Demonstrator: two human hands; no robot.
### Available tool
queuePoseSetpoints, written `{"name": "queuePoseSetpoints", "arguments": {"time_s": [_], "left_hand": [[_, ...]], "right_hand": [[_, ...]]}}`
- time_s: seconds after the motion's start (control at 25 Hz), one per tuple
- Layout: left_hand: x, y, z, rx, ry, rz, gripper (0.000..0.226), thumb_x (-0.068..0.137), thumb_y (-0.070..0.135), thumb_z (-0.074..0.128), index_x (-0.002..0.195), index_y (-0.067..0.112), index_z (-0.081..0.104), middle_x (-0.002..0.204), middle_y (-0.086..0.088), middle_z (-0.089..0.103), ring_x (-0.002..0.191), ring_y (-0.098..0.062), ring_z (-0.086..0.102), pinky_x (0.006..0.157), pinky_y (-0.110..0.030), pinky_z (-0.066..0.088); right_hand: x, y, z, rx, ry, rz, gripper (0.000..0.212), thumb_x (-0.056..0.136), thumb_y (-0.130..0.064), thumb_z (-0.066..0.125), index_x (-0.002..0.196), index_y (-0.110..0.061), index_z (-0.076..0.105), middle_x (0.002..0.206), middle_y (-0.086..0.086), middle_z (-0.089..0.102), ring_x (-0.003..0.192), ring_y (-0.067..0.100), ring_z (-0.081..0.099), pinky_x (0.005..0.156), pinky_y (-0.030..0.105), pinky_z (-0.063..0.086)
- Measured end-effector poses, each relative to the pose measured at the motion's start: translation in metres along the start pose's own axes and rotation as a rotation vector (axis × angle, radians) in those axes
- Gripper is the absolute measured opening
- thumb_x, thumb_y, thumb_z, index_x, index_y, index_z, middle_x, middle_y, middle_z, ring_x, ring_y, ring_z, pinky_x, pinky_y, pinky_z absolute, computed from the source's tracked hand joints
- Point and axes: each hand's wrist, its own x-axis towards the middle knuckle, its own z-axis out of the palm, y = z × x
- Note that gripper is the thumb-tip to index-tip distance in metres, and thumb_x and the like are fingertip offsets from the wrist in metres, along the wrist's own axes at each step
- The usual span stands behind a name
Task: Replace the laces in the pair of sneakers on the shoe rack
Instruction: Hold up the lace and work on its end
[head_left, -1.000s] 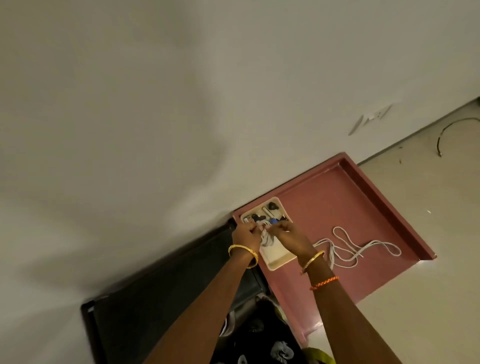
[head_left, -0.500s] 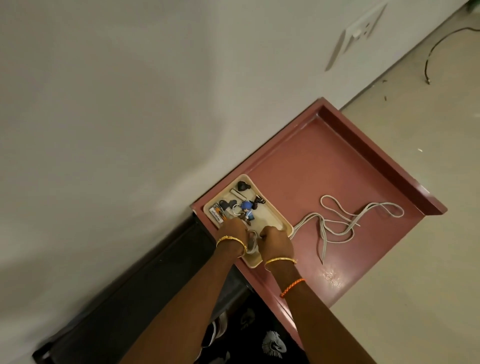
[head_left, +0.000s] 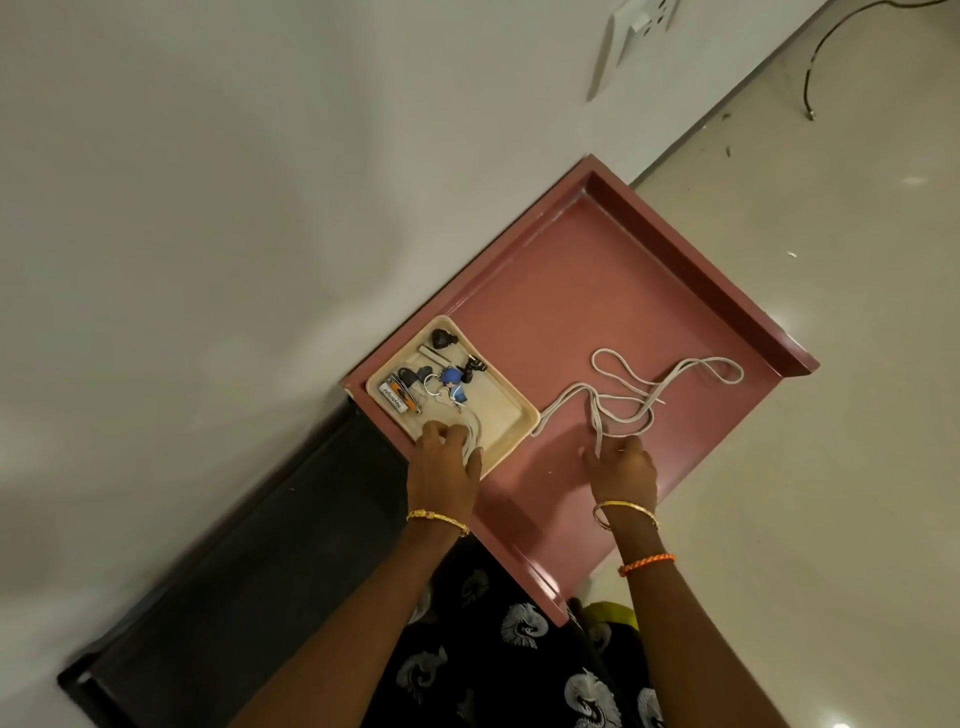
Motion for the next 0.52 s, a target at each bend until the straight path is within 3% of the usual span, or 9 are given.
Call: {"name": "queuePoseSetpoints", "arguments": {"time_s": [0.08,0.2,0.28,0.4,0.52], "left_hand": [[-0.011,-0.003,0.014,-0.02,-0.044,0.034,0.026,0.087,0.02,0.063,0.108,0.005,0.063,0.109,-0.014,0.056,0.1,-0.03,0.056,0.082,-0.039,0.049],[-0.019,-0.009,0.025,0.035,-0.073,0.061,0.024,0.086,0.023,0.064,0.103,0.007,0.066,0.1,-0.012,0.064,0.095,-0.032,0.06,0.079,-0.039,0.047],[-0.023,-0.008,0.027,0.043,-0.078,0.038,0.025,0.088,0.023,0.059,0.108,0.008,0.065,0.104,-0.011,0.064,0.099,-0.03,0.059,0.083,-0.038,0.045],[-0.029,0.0,0.017,-0.131,-0.077,0.022,0.026,0.088,0.013,0.058,0.113,0.005,0.062,0.11,-0.013,0.061,0.103,-0.029,0.057,0.086,-0.039,0.049],[-0.037,0.02,-0.009,-0.337,-0.091,0.041,0.031,0.086,0.004,0.057,0.117,0.008,0.06,0.111,-0.01,0.061,0.097,-0.023,0.059,0.085,-0.04,0.052]], "right_hand": [[0.007,0.012,0.008,-0.042,-0.113,-0.043,0.036,0.081,-0.026,0.069,0.105,-0.002,0.057,0.105,0.02,0.063,0.1,0.039,0.059,0.08,0.04,0.047],[0.019,0.014,0.013,-0.048,-0.099,-0.086,0.026,0.087,-0.017,0.061,0.106,0.0,0.06,0.103,0.022,0.065,0.098,0.039,0.059,0.077,0.036,0.044],[0.02,0.014,0.009,-0.005,-0.119,-0.12,0.019,0.089,-0.011,0.059,0.102,0.001,0.064,0.091,0.021,0.067,0.083,0.034,0.06,0.07,0.026,0.041],[0.009,0.008,-0.008,0.199,-0.246,-0.13,0.014,0.091,0.003,0.049,0.09,-0.003,0.062,0.069,0.008,0.06,0.057,0.016,0.057,0.047,0.007,0.039],[-0.012,-0.015,-0.039,0.252,-0.382,-0.184,0.025,0.094,0.004,0.039,0.08,-0.006,0.057,0.062,0.004,0.055,0.047,0.013,0.053,0.049,0.019,0.046]]}}
